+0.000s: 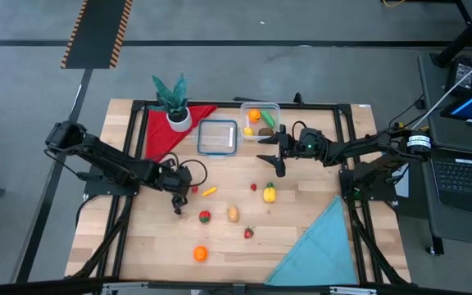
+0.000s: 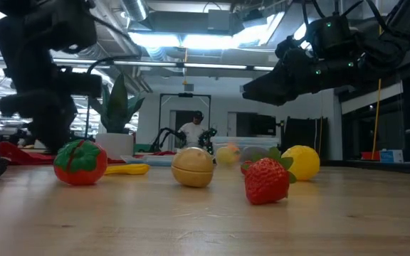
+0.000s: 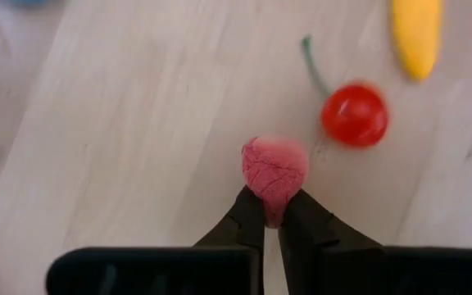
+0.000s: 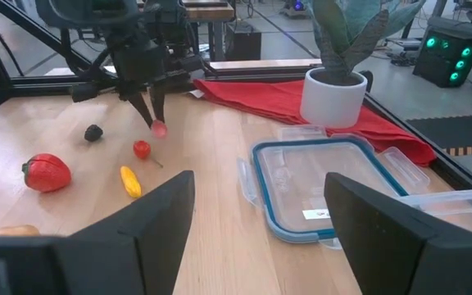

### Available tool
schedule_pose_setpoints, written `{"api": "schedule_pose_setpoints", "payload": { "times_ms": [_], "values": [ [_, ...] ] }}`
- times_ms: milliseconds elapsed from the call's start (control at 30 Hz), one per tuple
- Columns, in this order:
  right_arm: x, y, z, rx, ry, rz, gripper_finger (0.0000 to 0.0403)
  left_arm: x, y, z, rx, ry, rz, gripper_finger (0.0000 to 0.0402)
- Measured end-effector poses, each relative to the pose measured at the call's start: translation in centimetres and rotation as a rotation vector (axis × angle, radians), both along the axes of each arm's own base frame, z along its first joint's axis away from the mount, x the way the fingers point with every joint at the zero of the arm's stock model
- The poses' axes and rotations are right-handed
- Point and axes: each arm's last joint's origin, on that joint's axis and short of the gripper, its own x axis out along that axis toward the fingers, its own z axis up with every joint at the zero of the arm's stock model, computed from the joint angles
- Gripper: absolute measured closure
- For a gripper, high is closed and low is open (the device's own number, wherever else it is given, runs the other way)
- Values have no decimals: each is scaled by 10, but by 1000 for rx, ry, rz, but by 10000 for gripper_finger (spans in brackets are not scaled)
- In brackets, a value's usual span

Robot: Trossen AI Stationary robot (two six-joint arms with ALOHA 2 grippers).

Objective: Pick and placing Produce into tupperware
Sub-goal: Put the peach into the transparent bin

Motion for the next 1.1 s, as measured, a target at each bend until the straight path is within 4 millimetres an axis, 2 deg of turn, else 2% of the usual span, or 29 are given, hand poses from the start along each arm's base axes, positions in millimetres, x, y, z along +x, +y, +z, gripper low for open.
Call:
{"api": "schedule_pose_setpoints", "payload": {
  "times_ms": [233, 467, 733, 900, 1100],
  "values": [
    [1, 0, 7, -25, -73, 1, 128, 11, 8, 23, 107, -228, -14, 391],
    [1, 0, 7, -38, -69, 26, 128, 27, 20, 51, 210, -479, -99, 391],
    [1, 3, 7, -28, -74, 110, 128, 52, 50, 72, 267, -760, -246, 392],
    [2, 3, 9, -32, -86, 110, 128, 62, 71, 69, 260, -827, -272, 393],
    [11, 6, 21, -56, -126, 148, 128, 76, 89, 64, 258, -969, -345, 393]
  ]
}}
